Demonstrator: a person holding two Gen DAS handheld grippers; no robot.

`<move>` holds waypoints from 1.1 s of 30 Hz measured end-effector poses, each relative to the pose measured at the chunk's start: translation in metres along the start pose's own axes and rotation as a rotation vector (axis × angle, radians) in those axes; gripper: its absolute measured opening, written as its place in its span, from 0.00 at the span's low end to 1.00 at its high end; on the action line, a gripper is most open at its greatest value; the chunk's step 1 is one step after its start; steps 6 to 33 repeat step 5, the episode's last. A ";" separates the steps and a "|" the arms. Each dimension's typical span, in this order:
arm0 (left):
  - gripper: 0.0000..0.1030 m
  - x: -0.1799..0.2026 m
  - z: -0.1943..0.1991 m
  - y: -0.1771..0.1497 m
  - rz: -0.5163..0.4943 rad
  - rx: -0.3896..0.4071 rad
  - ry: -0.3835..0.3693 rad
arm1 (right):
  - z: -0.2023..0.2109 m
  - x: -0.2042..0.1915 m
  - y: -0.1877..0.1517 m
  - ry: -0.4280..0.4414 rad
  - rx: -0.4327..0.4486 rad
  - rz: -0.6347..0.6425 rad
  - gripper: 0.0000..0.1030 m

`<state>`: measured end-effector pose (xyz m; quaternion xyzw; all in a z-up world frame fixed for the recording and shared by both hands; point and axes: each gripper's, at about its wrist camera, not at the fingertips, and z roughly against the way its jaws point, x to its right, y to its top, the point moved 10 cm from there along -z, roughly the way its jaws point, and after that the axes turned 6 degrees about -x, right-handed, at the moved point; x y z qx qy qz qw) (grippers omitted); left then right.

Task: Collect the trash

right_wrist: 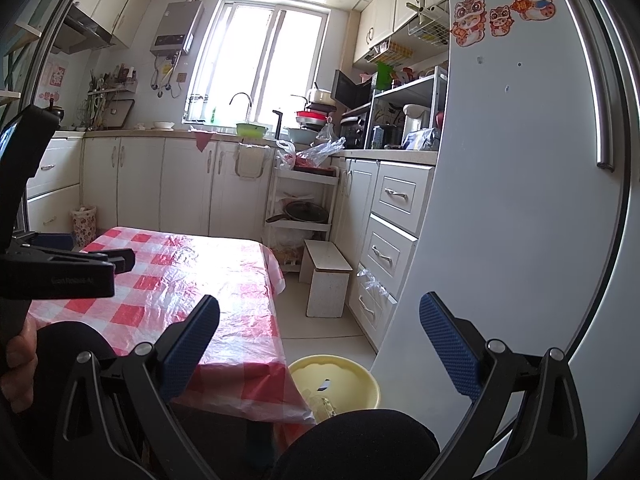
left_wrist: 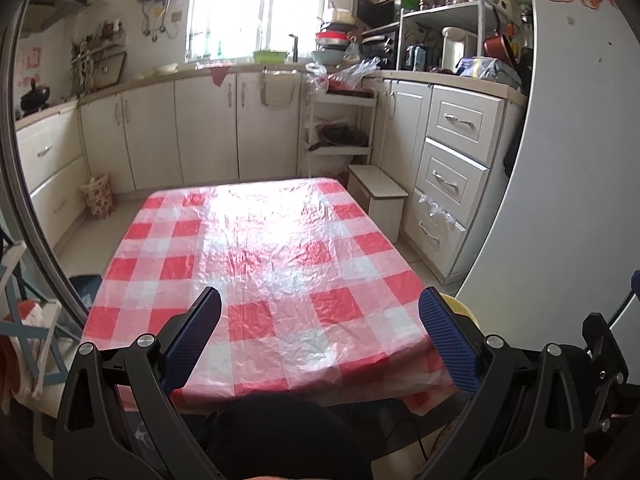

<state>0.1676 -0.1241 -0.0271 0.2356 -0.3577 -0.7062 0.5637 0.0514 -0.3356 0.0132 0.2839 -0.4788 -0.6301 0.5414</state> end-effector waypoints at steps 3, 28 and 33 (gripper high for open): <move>0.92 -0.002 -0.002 -0.001 0.008 -0.009 0.001 | -0.003 0.001 -0.003 -0.015 -0.023 0.010 0.93; 0.92 -0.002 -0.002 -0.002 0.005 -0.010 0.007 | -0.008 0.001 -0.006 -0.024 -0.051 0.019 0.93; 0.92 -0.002 -0.002 -0.002 0.005 -0.010 0.007 | -0.008 0.001 -0.006 -0.024 -0.051 0.019 0.93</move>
